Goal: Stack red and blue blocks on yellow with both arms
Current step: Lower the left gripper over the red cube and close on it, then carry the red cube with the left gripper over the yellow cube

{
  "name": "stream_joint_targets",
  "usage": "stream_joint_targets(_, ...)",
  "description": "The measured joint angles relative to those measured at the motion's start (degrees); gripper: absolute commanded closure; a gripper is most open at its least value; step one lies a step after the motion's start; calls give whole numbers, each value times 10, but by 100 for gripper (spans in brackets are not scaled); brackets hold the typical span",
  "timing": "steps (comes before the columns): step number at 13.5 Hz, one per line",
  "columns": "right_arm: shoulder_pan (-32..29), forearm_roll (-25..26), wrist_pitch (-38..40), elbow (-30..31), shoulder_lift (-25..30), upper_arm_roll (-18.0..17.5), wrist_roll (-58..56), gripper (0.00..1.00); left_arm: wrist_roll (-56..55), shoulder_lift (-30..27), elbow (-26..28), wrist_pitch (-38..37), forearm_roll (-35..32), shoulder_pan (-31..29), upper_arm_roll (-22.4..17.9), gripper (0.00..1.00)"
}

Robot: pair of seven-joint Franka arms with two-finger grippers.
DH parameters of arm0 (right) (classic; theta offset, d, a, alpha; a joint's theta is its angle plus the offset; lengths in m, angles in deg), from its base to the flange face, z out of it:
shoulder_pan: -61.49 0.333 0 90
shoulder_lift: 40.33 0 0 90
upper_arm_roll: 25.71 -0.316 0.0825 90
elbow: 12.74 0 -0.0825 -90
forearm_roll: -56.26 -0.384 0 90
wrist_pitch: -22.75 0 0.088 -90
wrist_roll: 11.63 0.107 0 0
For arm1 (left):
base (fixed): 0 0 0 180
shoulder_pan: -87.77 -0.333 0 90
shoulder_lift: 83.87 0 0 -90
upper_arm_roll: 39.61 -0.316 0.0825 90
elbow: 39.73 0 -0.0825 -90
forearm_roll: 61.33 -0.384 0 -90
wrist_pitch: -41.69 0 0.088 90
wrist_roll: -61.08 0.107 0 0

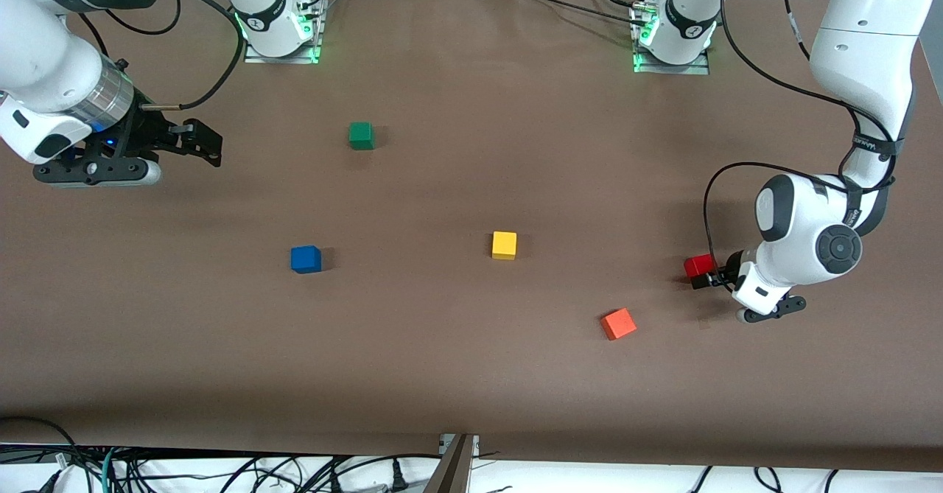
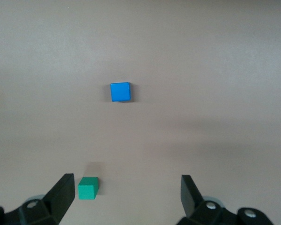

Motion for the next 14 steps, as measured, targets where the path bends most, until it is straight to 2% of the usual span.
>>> stream_joint_targets(1, 0, 0, 0, 0, 0, 0, 0, 0, 0, 0, 2, 0, -10, 0, 1, 95)
stream_joint_targets(2, 0, 0, 0, 0, 0, 0, 0, 0, 0, 0, 2, 0, -14, 1, 2, 100)
stream_joint_targets(6, 0, 0, 0, 0, 0, 0, 0, 0, 0, -8, -9, 2, -17, 2, 24, 100)
stream_joint_targets(9, 0, 0, 0, 0, 0, 0, 0, 0, 0, -23, -61, -46, -17, 11, 62, 100)
stream_joint_targets(12, 0, 0, 0, 0, 0, 0, 0, 0, -2, -27, -124, -99, -17, 62, 70, 100)
stream_joint_targets(14, 0, 0, 0, 0, -1, 0, 0, 0, -9, -26, -134, -103, -17, 117, 70, 100)
